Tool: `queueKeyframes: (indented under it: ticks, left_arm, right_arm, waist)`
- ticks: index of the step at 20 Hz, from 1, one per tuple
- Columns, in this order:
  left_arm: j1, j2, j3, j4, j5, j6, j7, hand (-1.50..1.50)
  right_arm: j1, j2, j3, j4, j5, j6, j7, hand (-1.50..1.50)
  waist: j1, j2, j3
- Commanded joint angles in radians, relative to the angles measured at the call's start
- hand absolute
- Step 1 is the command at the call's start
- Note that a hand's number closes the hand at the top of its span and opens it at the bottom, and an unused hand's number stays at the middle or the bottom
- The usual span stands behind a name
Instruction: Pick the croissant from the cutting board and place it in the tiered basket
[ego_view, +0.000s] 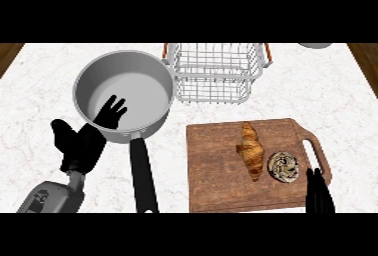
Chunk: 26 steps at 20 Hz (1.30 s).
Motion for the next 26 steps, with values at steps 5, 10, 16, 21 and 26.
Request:
queueKeyframes:
  ticks: [5,10,16,21,26]
  left_arm:
    - [-0.043,-0.035,-0.018,-0.022,-0.008,0.002,0.028,0.0]
    - [0.012,-0.007,0.006,-0.03,-0.007,-0.038,0.002,0.0]
    - [-0.021,-0.012,0.031,-0.002,-0.013,-0.056,0.011,0.0]
    - [0.015,-0.063,0.015,-0.013,-0.034,-0.028,-0.007,0.0]
    - [-0.009,-0.053,0.034,0.016,-0.041,-0.056,-0.003,0.0]
  right_arm:
    - [-0.248,0.035,0.143,0.039,0.306,0.279,0.537,-1.5]
    - [-0.495,0.035,0.263,0.117,0.253,0.412,0.816,-1.5]
    - [-0.537,0.035,0.23,0.226,0.225,0.367,0.843,-1.5]
    - [-0.526,0.035,0.218,0.211,0.263,0.365,0.851,-1.5]
    - [-0.497,0.035,0.211,0.267,0.271,0.289,0.834,-1.5]
  waist:
    - [0.001,-0.009,0.008]
    - [0.003,-0.013,0.01]
    - [-0.012,-0.014,0.011]
    - [-0.017,-0.018,0.011]
    - [-0.02,-0.017,0.012]
